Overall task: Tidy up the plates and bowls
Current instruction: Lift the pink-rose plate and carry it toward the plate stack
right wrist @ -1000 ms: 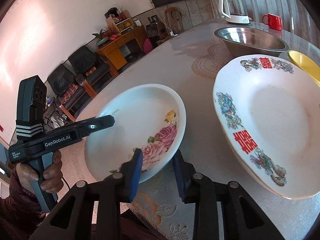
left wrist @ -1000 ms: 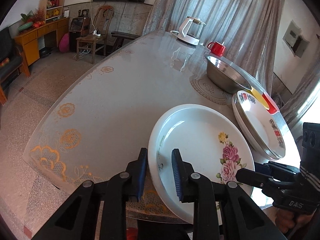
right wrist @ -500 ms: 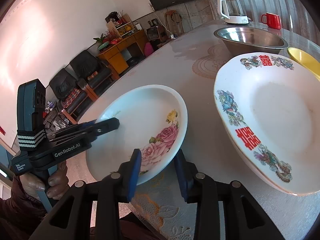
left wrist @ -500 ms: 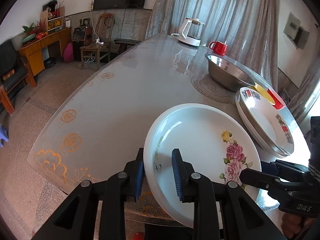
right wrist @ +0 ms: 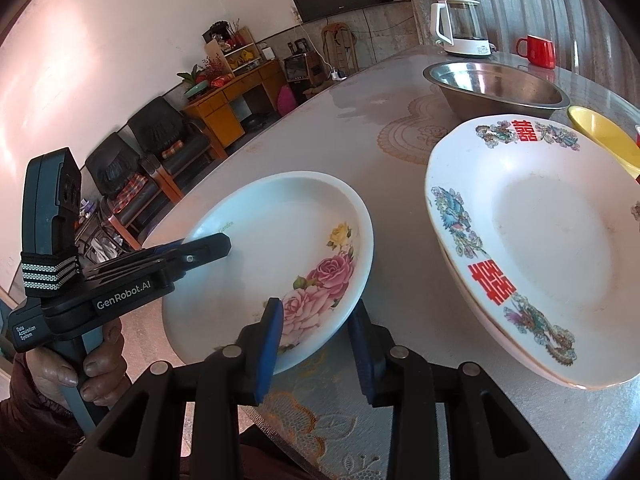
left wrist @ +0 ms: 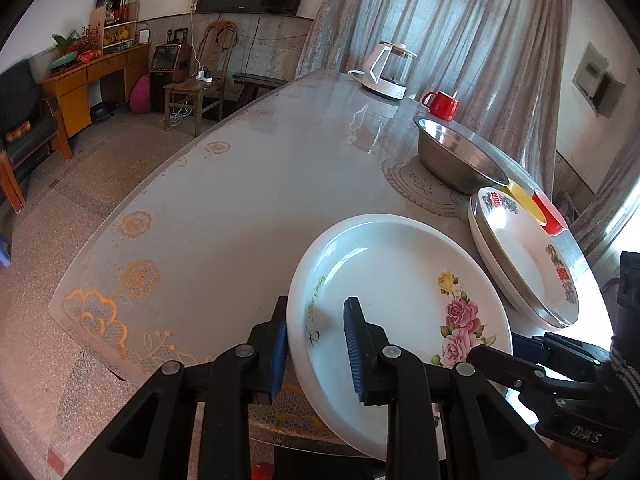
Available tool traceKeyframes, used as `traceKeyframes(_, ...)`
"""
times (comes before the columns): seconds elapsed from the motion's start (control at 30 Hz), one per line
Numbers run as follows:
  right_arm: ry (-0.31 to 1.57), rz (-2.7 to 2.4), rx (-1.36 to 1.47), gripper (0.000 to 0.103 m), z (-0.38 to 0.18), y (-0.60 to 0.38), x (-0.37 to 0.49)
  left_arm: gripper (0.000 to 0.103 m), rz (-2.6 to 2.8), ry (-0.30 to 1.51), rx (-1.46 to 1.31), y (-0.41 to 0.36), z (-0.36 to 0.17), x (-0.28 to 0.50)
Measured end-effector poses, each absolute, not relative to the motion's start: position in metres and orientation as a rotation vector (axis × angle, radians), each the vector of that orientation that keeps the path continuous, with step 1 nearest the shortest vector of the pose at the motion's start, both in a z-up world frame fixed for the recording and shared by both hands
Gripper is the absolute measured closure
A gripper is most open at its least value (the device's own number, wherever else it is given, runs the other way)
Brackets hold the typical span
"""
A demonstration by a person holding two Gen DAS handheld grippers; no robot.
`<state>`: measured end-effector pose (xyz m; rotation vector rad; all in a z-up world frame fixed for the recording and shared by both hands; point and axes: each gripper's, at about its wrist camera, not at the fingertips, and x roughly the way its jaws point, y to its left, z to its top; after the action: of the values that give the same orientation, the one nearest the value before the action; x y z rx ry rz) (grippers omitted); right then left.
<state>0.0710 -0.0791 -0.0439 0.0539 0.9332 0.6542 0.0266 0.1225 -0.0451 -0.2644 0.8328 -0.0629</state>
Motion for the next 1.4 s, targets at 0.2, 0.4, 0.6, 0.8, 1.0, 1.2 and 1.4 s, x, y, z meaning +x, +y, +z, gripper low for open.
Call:
traceKeyframes(0.2, 0.92, 0.645, 0.053, 0.07, -0.04, -0.08, 0.07, 0.078, -0.071, 0.817, -0.263, 0.123, -0.041, 0.026)
traceKeyframes(0.4, 0.906, 0.637, 0.065, 0.07, -0.037, -0.083, 0.068, 0.078, -0.085, 0.797, -0.27, 0.121, -0.034, 0.023)
traceKeyframes(0.6, 0.868, 0.632, 0.089, 0.07, -0.025, -0.09, 0.064, 0.078, -0.103, 0.765, -0.272, 0.119, -0.022, 0.021)
traceKeyframes(0.8, 0.82, 0.623, 0.109, 0.07, -0.012, -0.099, 0.061, 0.078, -0.143, 0.736, -0.296, 0.115, -0.01, 0.022)
traceKeyframes(1.0, 0.786, 0.576, 0.131, 0.07, -0.002, -0.119, 0.062, 0.078, -0.203, 0.701, -0.269, 0.09, 0.005, 0.035)
traceKeyframes(1.2, 0.755, 0.482, 0.175, 0.07, 0.006, -0.154, 0.066, 0.078, -0.297, 0.686, -0.217, 0.047, 0.016, 0.057)
traceKeyframes(1.4, 0.756, 0.364, 0.223, 0.07, 0.003, -0.195, 0.068, 0.077, -0.38, 0.724, -0.169, -0.002, 0.014, 0.081)
